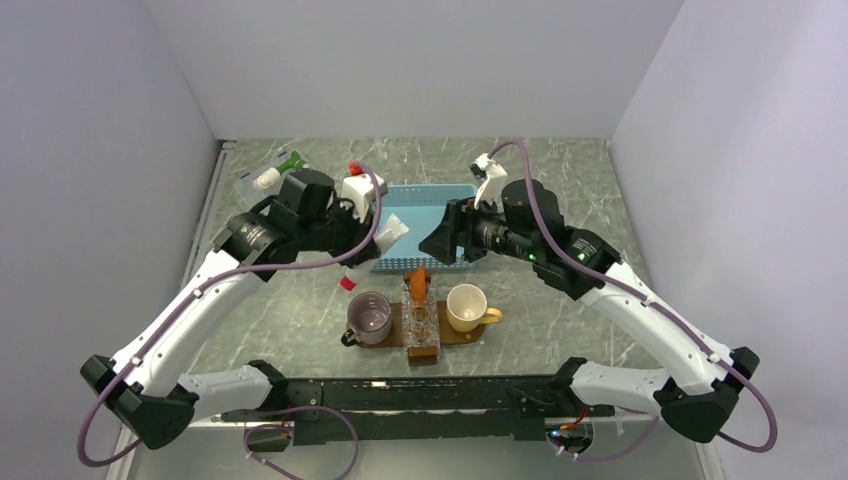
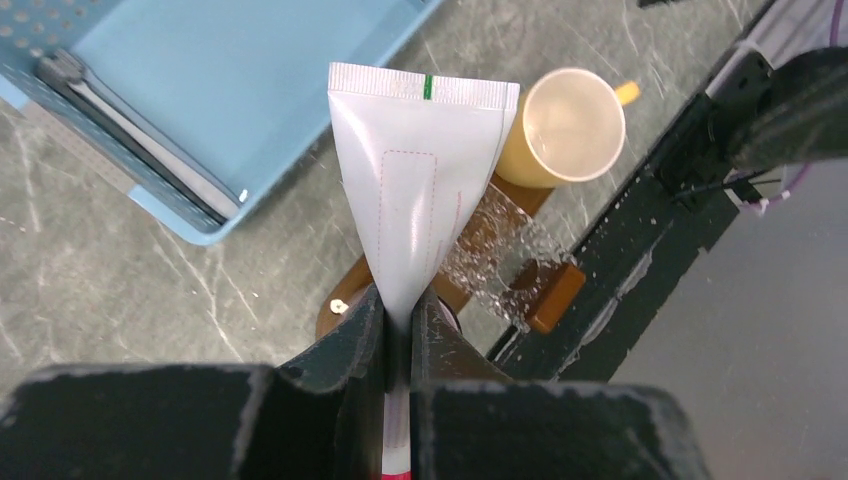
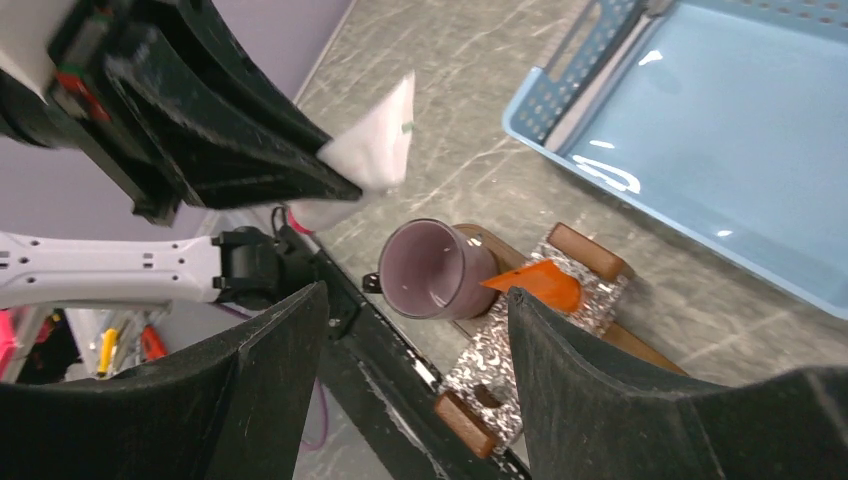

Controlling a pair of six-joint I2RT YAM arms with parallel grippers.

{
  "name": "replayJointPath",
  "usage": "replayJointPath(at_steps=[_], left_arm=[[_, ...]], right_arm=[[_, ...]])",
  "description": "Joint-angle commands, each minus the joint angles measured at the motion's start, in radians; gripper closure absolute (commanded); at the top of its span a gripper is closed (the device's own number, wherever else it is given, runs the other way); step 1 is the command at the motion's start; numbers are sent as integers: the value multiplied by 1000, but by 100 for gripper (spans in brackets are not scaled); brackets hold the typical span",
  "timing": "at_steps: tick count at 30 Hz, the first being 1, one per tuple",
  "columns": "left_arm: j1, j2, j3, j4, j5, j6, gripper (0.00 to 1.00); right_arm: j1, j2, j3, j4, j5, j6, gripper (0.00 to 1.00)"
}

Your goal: Prepare toiletry sets of a toothbrush and toothpaste on the tray

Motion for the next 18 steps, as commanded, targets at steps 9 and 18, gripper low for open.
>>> replayJointPath(at_steps=[9, 18], left_arm=[[-45, -186, -168, 38, 72, 22, 94], [-62, -257, -215, 51, 85, 24, 92]], right_arm=[[4, 121, -15, 222, -290, 173, 33], [37, 197, -66, 323, -392, 258, 37]])
